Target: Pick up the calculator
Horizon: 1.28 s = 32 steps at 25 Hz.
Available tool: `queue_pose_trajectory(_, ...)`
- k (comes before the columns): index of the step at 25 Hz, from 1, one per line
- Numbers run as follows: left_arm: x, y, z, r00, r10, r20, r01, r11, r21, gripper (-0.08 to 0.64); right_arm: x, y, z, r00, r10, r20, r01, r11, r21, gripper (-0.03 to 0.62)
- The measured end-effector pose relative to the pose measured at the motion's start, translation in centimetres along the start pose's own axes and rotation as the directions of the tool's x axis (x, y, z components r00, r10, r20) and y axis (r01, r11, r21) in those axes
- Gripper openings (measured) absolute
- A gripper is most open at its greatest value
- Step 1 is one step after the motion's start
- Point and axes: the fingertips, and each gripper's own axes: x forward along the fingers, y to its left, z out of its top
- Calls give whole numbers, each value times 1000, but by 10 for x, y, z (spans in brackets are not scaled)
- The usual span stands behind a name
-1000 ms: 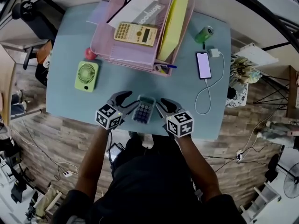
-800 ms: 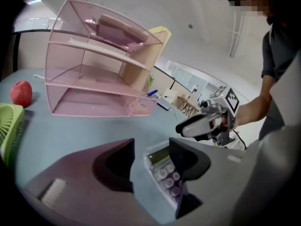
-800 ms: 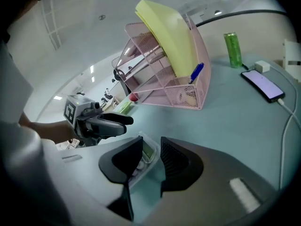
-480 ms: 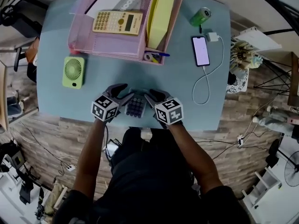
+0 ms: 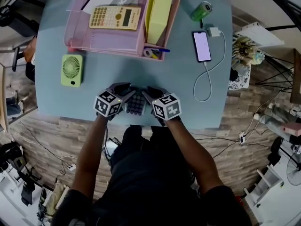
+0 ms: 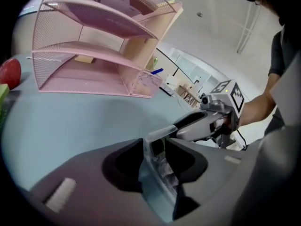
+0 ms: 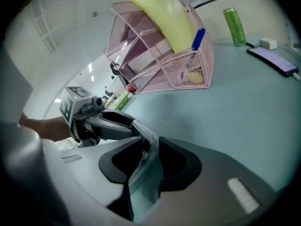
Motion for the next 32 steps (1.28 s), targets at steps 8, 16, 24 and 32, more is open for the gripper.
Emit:
queue_pose_trajectory(8,-24,-16,20,993,89,73,-94,993,72,195,-24,20,18,994,-61,91,67,995,-68,100)
queue_pose_trajectory(16,-89,-42,73,958,139,250,-187,966,178,195,-59,74,69,965,-72,250,131,965,-227,100)
queue_pose_trajectory(24,-172,-65,114,885,186,427,-307,923,234,195,-91,146,120,934,0,358,144,916,-374,100)
queue_pose_trajectory(32,-263,-96,141,785,218,580,-430,865,256,195,-124,229,157,893,107,437,134,864,-485,100)
